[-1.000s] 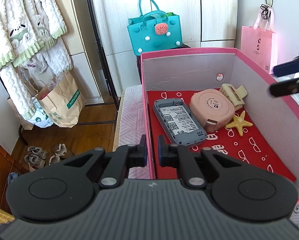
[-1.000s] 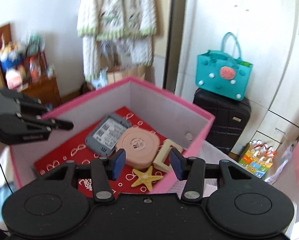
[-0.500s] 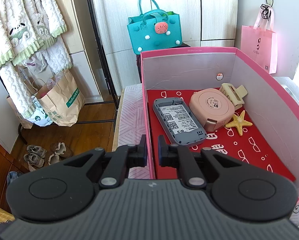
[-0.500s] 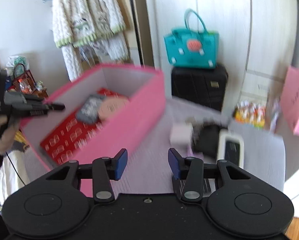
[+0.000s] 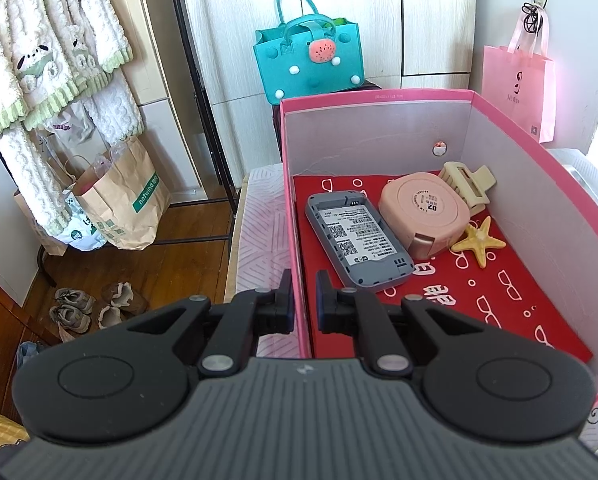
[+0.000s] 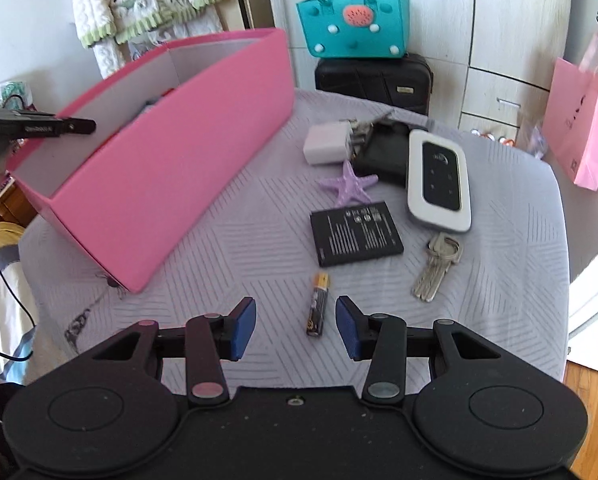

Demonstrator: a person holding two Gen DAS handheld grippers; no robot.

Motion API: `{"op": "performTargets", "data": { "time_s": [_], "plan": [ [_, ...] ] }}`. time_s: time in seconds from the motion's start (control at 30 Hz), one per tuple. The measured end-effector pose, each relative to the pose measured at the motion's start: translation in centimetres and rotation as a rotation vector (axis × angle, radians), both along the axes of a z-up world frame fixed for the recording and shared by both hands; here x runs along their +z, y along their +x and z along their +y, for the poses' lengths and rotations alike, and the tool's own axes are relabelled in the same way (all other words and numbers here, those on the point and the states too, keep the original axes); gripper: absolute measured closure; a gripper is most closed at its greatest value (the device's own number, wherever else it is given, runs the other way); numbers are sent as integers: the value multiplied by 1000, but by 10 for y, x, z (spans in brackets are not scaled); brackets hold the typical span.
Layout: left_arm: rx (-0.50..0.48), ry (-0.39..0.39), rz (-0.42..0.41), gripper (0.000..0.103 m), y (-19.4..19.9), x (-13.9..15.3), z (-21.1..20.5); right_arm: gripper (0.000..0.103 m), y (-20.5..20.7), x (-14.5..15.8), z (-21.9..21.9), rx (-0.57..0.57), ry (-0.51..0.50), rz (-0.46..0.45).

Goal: Organize rigid objects
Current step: 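Move the right tool back and grasp the gold-topped AA battery, then carry the AA battery into the box beside the starfish and release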

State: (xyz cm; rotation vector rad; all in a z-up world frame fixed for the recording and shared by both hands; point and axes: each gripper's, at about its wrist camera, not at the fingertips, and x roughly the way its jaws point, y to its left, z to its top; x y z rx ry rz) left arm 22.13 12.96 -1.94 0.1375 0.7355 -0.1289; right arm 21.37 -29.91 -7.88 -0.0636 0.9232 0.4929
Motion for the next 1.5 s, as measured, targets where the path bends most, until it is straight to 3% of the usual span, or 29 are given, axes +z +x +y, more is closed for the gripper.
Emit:
{"op": "performTargets", "data": {
  "time_s": [0.07, 0.17, 0.27, 0.3, 0.37, 0.57, 0.77, 0.83, 1.0, 1.13, 1.37, 1.5],
  "plan": [
    [-5, -14, 30, 94, 2, -1, 1, 59, 3, -3, 2, -5, -3, 6],
    [-15, -91, 184, 87, 18, 2, 11, 60, 10, -6, 5, -2, 15, 30],
    [-58, -92, 230, 87, 22, 11, 15, 66, 14, -9, 11, -6, -27, 28],
    [-77, -85, 247, 87, 22, 14, 17, 70, 15, -10, 13, -2, -44, 26],
    [-101, -77, 285, 87, 22, 18, 18, 91, 13, -12, 17, 12, -88, 2],
    [-136, 41, 350, 87, 14, 22, 1, 92, 9, -3, 20, 20, -86, -32],
    [-155, 155, 325, 90, 8, 21, -12, 92, 5, 29, 29, 44, -46, -96],
    [-171, 161, 330, 95, 8, 22, -10, 91, 5, 46, 35, 61, -19, -134],
    [-171, 145, 325, 96, 10, 22, -7, 91, 14, 84, 62, 148, 124, -215],
    [-180, 169, 307, 96, 7, 21, -9, 91, 38, 90, 101, 244, 186, -168],
    [-183, 158, 310, 96, 8, 21, -9, 91, 70, 74, 166, 337, 54, -86],
    [-181, 157, 302, 96, 9, 20, -9, 91, 74, 63, 191, 380, -57, -86]
  ]
}}
